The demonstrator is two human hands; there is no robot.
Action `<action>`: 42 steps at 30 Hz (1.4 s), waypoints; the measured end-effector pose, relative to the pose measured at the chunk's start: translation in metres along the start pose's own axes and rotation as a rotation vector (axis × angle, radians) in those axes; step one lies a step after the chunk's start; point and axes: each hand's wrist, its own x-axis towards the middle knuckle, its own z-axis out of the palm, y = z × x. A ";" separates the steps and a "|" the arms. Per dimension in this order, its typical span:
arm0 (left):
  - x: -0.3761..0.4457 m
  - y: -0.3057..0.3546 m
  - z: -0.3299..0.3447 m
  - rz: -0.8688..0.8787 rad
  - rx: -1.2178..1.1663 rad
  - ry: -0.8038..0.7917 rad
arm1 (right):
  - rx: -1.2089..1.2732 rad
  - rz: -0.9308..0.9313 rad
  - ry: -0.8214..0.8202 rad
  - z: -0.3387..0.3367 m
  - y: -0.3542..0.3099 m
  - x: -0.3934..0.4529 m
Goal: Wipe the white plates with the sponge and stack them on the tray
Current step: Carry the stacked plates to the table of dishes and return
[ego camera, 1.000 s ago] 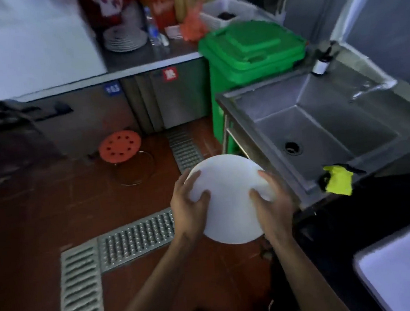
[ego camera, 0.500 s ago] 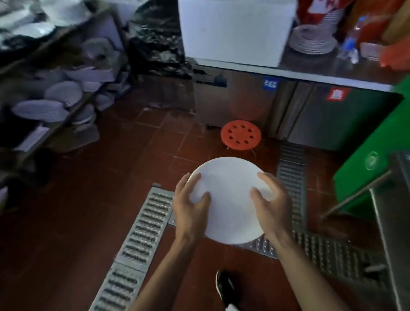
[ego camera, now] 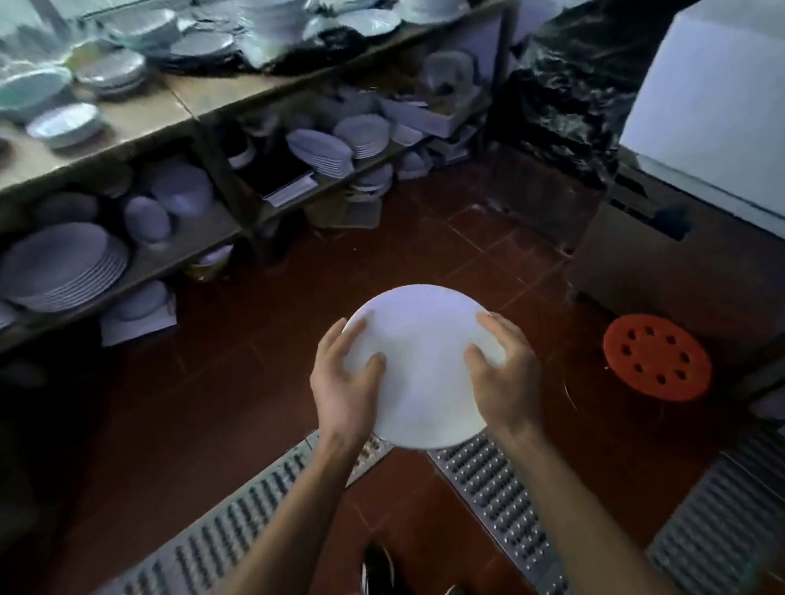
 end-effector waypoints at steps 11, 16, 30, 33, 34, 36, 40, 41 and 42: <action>0.136 -0.049 -0.067 -0.090 -0.035 0.250 | -0.066 -0.112 -0.273 0.160 -0.041 0.105; 0.213 -0.060 -0.101 -0.133 -0.048 0.312 | -0.080 -0.119 -0.331 0.239 -0.066 0.156; 0.437 -0.072 -0.156 -0.149 0.030 0.508 | -0.013 -0.174 -0.520 0.427 -0.124 0.326; 0.485 -0.071 -0.162 -0.178 0.024 0.590 | 0.009 -0.196 -0.592 0.467 -0.142 0.368; 0.498 -0.069 -0.166 -0.178 0.023 0.623 | 0.008 -0.217 -0.619 0.480 -0.149 0.380; 0.525 -0.068 -0.175 -0.198 0.030 0.677 | 0.007 -0.243 -0.671 0.506 -0.162 0.402; 0.569 -0.068 -0.195 -0.229 0.015 0.759 | 0.007 -0.278 -0.746 0.552 -0.185 0.432; 0.579 -0.069 -0.201 -0.237 0.009 0.773 | 0.003 -0.291 -0.763 0.564 -0.189 0.438; 0.590 -0.072 -0.207 -0.245 0.004 0.786 | 0.002 -0.303 -0.781 0.577 -0.193 0.444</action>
